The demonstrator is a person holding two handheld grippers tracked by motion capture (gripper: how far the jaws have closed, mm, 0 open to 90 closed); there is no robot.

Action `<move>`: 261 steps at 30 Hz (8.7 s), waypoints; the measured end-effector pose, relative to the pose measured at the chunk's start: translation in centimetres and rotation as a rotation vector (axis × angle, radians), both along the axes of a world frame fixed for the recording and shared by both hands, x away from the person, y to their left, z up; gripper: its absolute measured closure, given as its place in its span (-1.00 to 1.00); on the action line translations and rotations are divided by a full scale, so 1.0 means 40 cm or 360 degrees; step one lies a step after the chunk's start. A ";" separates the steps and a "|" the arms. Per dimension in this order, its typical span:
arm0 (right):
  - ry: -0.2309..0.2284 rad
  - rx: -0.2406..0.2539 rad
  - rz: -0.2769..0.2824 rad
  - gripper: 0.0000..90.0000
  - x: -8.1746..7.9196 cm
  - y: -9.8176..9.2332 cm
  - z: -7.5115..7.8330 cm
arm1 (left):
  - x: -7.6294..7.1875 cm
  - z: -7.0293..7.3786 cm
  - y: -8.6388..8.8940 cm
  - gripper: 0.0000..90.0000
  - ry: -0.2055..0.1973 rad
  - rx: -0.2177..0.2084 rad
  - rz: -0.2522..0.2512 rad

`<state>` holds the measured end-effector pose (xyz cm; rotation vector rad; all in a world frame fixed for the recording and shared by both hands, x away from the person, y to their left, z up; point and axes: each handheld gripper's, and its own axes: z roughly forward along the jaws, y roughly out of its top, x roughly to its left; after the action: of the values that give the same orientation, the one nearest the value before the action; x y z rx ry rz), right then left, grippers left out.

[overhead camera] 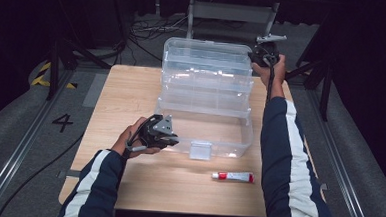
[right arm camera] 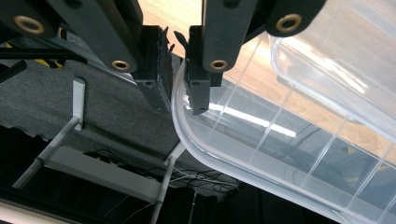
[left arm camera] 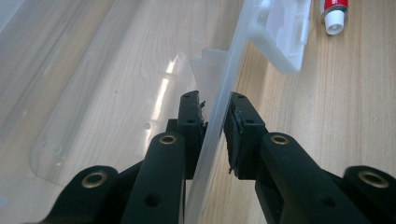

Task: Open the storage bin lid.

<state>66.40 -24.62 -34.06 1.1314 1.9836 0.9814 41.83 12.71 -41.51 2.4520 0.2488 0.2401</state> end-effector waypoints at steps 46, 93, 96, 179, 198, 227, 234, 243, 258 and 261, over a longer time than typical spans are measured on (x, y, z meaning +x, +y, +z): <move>0.0242 -0.0045 -0.0007 0.88 0.041 -0.016 -0.074 | -0.001 -0.005 -0.004 0.69 -0.0001 0.0014 0.0003; -0.0025 -0.0122 0.0362 0.65 -0.434 -0.143 -0.002 | -0.018 -0.005 -0.026 0.68 -0.0049 0.0057 0.0036; -0.0031 -0.0098 0.0409 0.64 -0.467 -0.146 -0.003 | -0.018 -0.005 -0.027 0.67 -0.0050 0.0057 0.0038; 0.0756 -0.0672 0.1440 0.18 -0.763 0.114 -0.251 | -0.025 -0.007 -0.033 0.61 -0.0082 0.0089 0.0072; 0.0857 -0.0788 0.1440 0.22 -0.752 0.157 -0.273 | -0.026 -0.008 -0.031 0.60 -0.0076 0.0074 0.0082; 0.0878 -0.0827 0.1483 0.57 -0.760 0.172 -0.275 | -0.037 -0.004 -0.048 0.26 -0.0065 0.0122 0.0081; 0.0865 -0.0816 0.1482 0.58 -0.762 0.160 -0.273 | -0.041 0.012 -0.050 0.09 -0.0084 0.0128 0.0135; 0.0846 -0.0786 0.1455 0.58 -0.758 0.143 -0.269 | -0.050 0.032 -0.033 -0.17 -0.0152 0.0079 0.0217; 0.0821 -0.0755 0.1416 0.58 -0.753 0.117 -0.259 | -0.096 0.086 0.057 -0.48 -0.0272 -0.0106 0.0384; 0.0829 -0.0752 0.1403 0.58 -0.754 0.113 -0.254 | -0.109 0.092 0.082 -0.49 -0.0289 -0.0120 0.0408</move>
<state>36.24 -20.12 -44.24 0.2121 3.0341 0.5405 37.46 15.98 -37.82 2.3035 0.4839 0.5512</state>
